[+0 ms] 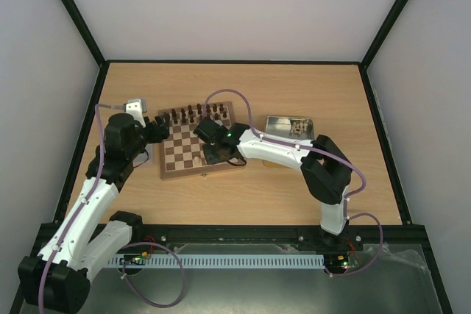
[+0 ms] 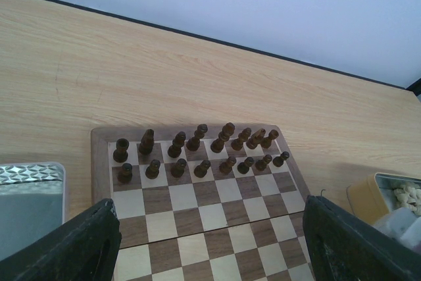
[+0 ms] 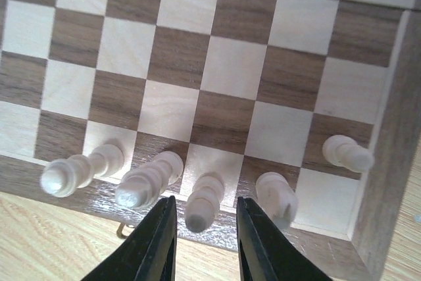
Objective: Set up the chess pieces on the board
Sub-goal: Place the chess piece on the chessboard, then pick up the chess piece from the storage box.
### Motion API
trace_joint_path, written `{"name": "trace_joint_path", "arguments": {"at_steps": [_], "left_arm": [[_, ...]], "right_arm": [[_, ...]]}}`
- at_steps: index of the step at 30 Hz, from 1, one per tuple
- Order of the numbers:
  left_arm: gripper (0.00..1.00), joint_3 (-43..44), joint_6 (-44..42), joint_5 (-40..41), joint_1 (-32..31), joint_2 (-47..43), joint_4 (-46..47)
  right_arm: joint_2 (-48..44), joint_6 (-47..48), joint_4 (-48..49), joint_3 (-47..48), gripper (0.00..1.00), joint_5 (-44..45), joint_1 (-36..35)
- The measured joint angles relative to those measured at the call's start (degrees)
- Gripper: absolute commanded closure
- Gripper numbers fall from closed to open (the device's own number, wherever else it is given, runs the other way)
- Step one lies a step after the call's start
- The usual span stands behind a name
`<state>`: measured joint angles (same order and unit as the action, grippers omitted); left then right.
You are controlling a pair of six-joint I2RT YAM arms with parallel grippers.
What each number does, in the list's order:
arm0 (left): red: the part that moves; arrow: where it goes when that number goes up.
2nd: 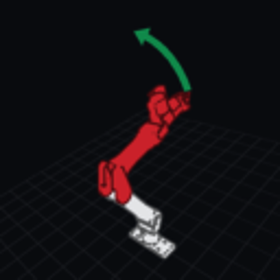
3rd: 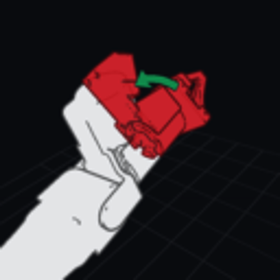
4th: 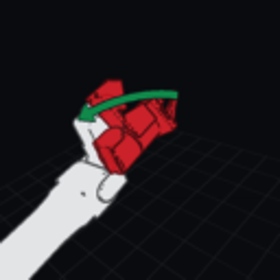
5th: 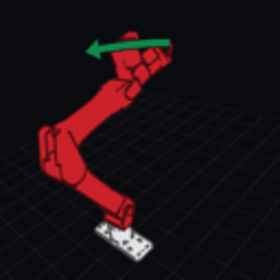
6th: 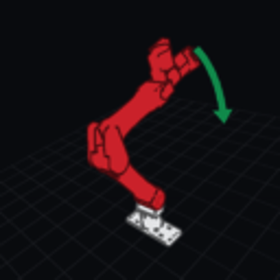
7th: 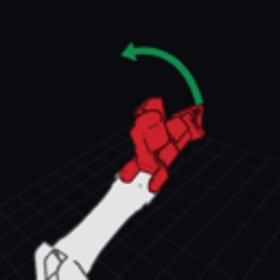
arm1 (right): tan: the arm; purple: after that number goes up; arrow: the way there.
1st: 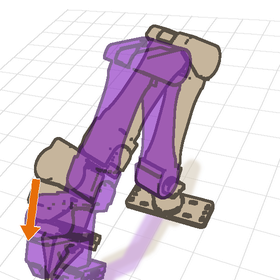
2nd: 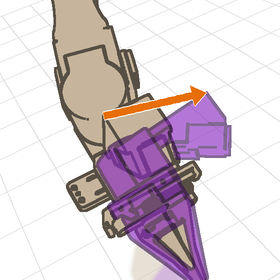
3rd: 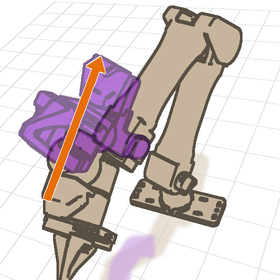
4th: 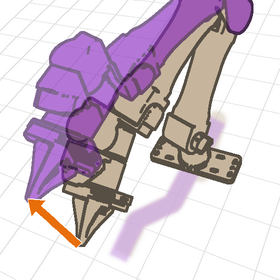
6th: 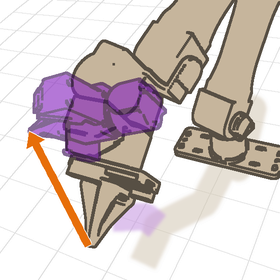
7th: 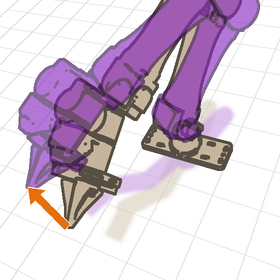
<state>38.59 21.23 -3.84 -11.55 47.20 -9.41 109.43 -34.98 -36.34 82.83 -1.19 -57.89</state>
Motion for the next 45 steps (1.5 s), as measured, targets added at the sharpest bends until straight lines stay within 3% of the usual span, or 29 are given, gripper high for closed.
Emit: {"name": "trace_joint_path", "arguments": {"at_steps": [12, 21, 30, 45], "left_arm": [[0.23, 0.0, 0.0, 0.0, 0.0, -0.4, 0.0], [0.23, 0.0, 0.0, -0.1, 0.0, -0.4, 0.0], [0.23, 0.0, 0.0, -0.2, 0.0, -0.3, 0.0], [0.23, -0.1, 0.0, -0.2, 0.0, 0.5, 0.0]], "right_arm": [[-8.8, -1.9, -0.1, -1.1, 0.71, 6.5, 2.6], [-18.3, -2.5, 1.2, -14.3, 0.66, 7.6, 21.7], [-15.1, -0.9, 5.1, -21.6, 0.71, 0.0, 29.5], [-8.4, -0.2, 12.5, -22.5, 0.82, -5.2, 30.9]]}}
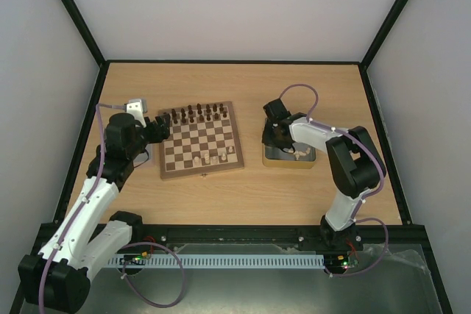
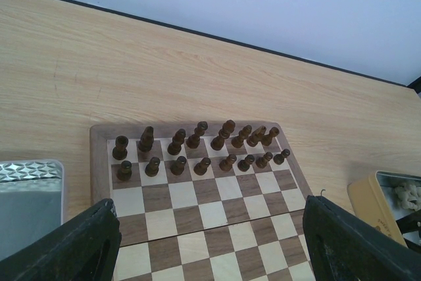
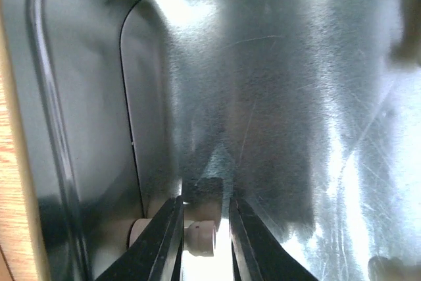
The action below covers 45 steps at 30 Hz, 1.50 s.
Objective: Set up the chess pieces on the board
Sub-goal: Pick up the chess piece from the storage box.
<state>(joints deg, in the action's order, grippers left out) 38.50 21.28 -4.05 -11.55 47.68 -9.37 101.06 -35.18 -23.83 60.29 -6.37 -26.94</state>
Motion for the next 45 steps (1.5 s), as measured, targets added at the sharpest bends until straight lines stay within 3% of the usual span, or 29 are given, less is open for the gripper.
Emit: {"name": "trace_joint_path", "arguments": {"at_steps": [10, 17, 32, 37, 45], "left_arm": [[0.23, 0.0, 0.0, 0.0, 0.0, 0.0, 0.0], [0.23, 0.0, 0.0, 0.0, 0.0, 0.1, 0.0], [0.23, 0.0, 0.2, 0.0, 0.0, 0.2, 0.0], [0.23, 0.0, 0.2, 0.0, 0.0, 0.2, 0.0], [0.23, 0.0, 0.2, 0.0, 0.0, 0.1, 0.0]], "right_arm": [[0.0, 0.6, -1.1, 0.0, 0.84, 7.8, 0.0], [-1.5, -0.7, -1.0, -0.3, 0.74, 7.8, 0.1], [-6.1, -36.2, 10.9, -10.1, 0.72, -0.5, 1.9], [-4.9, -42.3, 13.1, -10.1, 0.75, -2.2, 2.2], [-3.0, -44.4, 14.0, -9.1, 0.91, -0.8, 2.4]]}}
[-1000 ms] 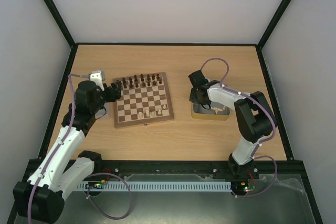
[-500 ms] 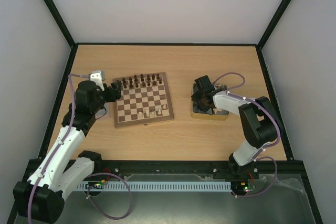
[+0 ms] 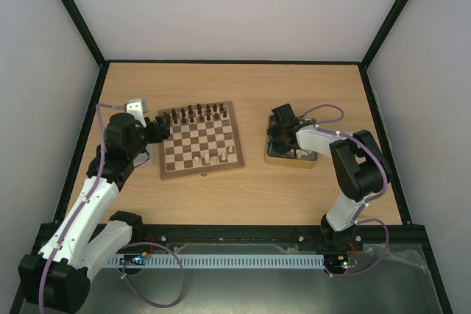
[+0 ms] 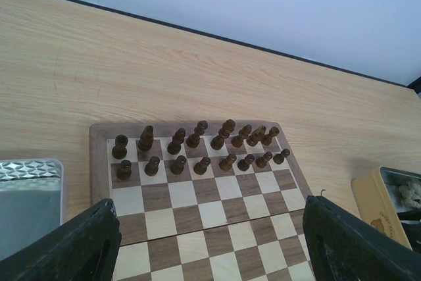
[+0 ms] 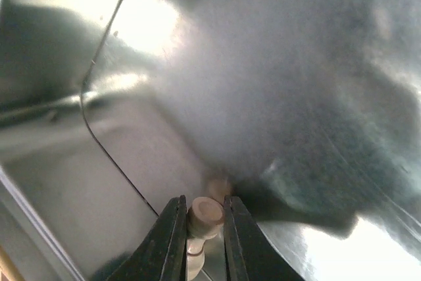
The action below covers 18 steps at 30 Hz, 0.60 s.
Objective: Set up the chess pieces on the board
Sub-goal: Pick up the chess piece from the storage box.
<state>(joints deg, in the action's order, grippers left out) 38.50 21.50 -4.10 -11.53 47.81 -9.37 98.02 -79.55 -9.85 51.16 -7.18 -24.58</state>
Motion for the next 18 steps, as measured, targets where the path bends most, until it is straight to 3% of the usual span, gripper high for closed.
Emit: {"name": "trace_joint_path", "arguments": {"at_steps": [11, 18], "left_arm": [[0.22, 0.0, 0.0, -0.1, 0.0, 0.0, 0.0], [0.22, 0.0, 0.0, -3.4, 0.0, 0.6, 0.5]], "right_arm": [[1.9, 10.6, -2.4, 4.0, 0.95, 8.4, 0.2], [-4.7, 18.9, -4.0, 4.2, 0.95, 12.6, 0.2]]}}
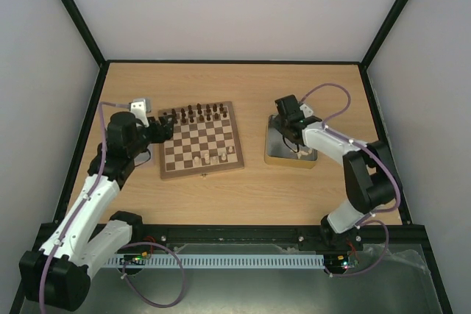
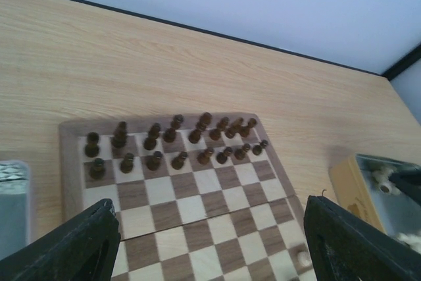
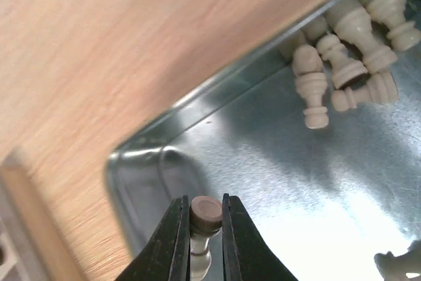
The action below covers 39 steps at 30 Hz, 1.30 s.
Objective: Set up the chess pieces on the board
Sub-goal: Pick up the chess piece from the storage box, then place the chess piece on the chessboard.
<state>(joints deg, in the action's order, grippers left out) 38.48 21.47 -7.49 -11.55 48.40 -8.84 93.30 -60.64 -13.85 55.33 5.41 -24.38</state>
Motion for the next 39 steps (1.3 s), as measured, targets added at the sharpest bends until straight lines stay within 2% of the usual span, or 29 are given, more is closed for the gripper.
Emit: {"name": "trace_joint_path", "arguments": {"at_steps": [6, 15, 23, 28, 31, 39], "left_arm": [[0.22, 0.0, 3.2, -7.2, -2.5, 5.1, 4.1], [0.18, 0.2, 12.3, -11.7, -21.1, 21.8, 18.5], [0.15, 9.1, 16.6, -16.3, -28.4, 38.7, 29.2], [0.29, 13.2, 19.1, -19.6, -30.5, 44.4, 34.5], [0.40, 14.1, 20.9, -21.2, -31.2, 46.8, 36.8], [0.58, 14.2, 25.4, -22.9, -31.6, 49.1, 39.6]], "right_arm": [[-6.9, 0.9, 1.6, -2.0, 0.95, -5.0, 0.0], [-16.3, -6.0, 5.2, -7.9, 0.95, -16.0, 0.0], [-23.3, -11.8, 5.8, -11.7, 0.95, -22.1, 0.0], [-25.9, -14.0, 5.8, -12.9, 0.95, -25.0, 0.0], [-26.9, -14.9, 5.8, -13.2, 0.95, -26.1, 0.0], [-28.0, -16.6, 5.8, -14.6, 0.95, -28.5, 0.0]]}}
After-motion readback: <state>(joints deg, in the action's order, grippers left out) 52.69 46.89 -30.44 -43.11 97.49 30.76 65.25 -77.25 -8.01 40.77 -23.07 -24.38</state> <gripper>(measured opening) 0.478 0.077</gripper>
